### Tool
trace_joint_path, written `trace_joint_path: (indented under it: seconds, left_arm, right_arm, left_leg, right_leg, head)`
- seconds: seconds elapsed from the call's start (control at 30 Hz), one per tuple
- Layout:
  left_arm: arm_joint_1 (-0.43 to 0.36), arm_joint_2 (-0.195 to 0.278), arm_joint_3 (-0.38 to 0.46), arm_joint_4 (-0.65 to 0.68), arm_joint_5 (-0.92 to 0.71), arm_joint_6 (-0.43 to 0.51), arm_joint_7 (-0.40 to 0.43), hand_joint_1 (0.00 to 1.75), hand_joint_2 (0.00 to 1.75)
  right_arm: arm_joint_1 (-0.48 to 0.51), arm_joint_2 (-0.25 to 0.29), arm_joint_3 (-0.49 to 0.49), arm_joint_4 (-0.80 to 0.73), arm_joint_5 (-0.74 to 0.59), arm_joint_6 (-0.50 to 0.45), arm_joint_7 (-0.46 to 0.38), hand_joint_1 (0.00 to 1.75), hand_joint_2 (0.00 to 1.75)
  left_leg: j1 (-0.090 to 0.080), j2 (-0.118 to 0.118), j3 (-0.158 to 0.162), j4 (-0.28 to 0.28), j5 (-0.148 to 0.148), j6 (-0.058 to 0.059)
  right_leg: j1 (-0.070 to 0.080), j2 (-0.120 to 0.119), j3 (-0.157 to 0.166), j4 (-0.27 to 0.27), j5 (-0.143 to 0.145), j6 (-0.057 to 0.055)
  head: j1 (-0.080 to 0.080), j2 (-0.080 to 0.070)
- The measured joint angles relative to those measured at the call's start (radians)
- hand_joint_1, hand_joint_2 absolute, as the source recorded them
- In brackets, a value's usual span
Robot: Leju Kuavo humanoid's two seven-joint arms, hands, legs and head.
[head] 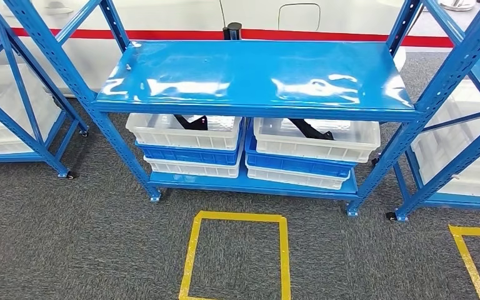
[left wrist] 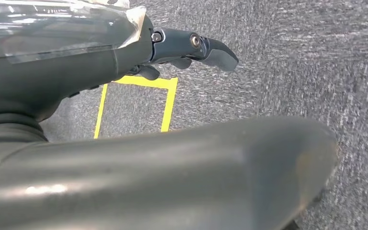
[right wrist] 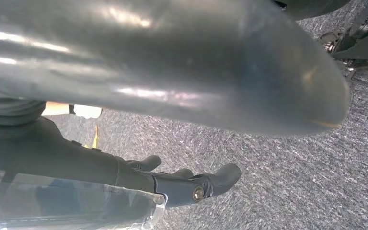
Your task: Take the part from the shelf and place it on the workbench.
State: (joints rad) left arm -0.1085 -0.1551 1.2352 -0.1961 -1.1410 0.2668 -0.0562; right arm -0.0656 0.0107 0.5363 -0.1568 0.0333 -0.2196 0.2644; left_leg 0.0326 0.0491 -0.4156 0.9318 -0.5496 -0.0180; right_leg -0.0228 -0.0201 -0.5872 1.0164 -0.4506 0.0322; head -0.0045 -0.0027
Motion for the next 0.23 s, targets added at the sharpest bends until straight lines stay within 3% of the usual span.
trace_joint_path:
  seconds: [0.07,0.13,0.23]
  left_arm:
    - [0.001,-0.005,0.001,0.000,0.001,-0.002,-0.018,0.00,0.87]
    - [0.002,-0.015,0.001,0.001,0.001,0.000,-0.043,0.00,1.75]
    - [0.002,-0.031,0.001,0.002,0.000,0.013,-0.061,0.00,1.75]
  right_arm:
    - [0.000,0.000,-0.001,0.000,-0.008,-0.008,0.001,0.00,0.00]
    - [0.001,0.001,-0.005,0.000,-0.015,-0.013,0.003,0.00,0.00]
    - [0.001,0.002,-0.013,0.000,-0.018,-0.017,0.004,0.00,0.00]
  left_leg:
    - [-0.001,0.000,0.000,0.001,0.001,-0.010]
    - [-0.004,0.000,0.000,0.003,0.002,-0.011]
    - [-0.009,0.000,0.000,0.007,0.001,-0.010]
  right_leg:
    - [-0.001,0.000,0.002,0.000,0.001,0.000]
    - [-0.003,0.000,0.004,0.000,0.002,-0.001]
    - [-0.006,0.000,0.005,0.000,0.002,-0.001]
  head:
    - [0.000,0.000]
    - [0.000,0.000]
    - [0.001,0.000]
